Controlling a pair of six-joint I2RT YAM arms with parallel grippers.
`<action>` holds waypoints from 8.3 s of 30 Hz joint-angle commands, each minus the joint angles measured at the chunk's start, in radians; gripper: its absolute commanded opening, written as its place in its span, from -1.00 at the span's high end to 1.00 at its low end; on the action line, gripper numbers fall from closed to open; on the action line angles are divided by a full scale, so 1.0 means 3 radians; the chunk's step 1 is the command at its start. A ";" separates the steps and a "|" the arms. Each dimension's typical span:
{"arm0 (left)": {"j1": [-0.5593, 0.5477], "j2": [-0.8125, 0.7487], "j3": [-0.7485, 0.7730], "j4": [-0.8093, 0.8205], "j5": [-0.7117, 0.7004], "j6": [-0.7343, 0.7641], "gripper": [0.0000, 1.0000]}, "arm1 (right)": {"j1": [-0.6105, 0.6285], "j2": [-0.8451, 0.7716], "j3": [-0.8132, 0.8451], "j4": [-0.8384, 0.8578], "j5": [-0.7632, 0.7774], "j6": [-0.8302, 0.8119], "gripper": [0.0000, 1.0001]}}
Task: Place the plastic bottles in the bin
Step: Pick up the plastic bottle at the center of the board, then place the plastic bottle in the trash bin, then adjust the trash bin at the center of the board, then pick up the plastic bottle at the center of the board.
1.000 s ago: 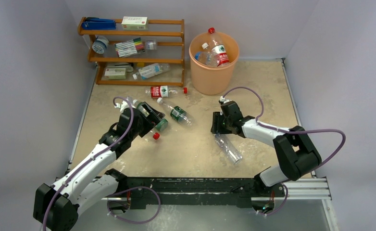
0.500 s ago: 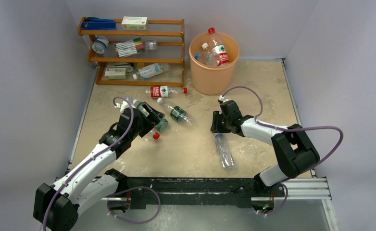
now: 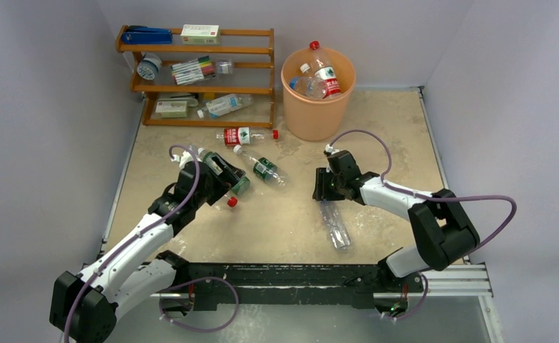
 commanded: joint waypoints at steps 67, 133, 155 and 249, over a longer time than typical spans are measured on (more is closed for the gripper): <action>-0.0001 0.0012 0.0067 0.0063 0.0030 0.0134 -0.80 | -0.1329 0.1525 0.5190 0.0791 0.0192 -0.0559 0.42; -0.0002 -0.0120 0.0080 -0.0049 0.0086 0.0121 -0.79 | -0.1002 0.1519 0.3685 -0.0809 0.0418 -0.0627 -0.06; -0.0001 0.0022 0.0023 0.0149 0.0143 0.0068 -0.78 | -0.1486 0.1160 0.3993 -0.1119 0.0367 -0.0655 -0.57; -0.0009 -0.0251 -0.0041 -0.0044 0.0024 -0.0013 -0.84 | 0.0711 0.0169 0.1193 0.0220 -0.0170 -0.0976 -0.11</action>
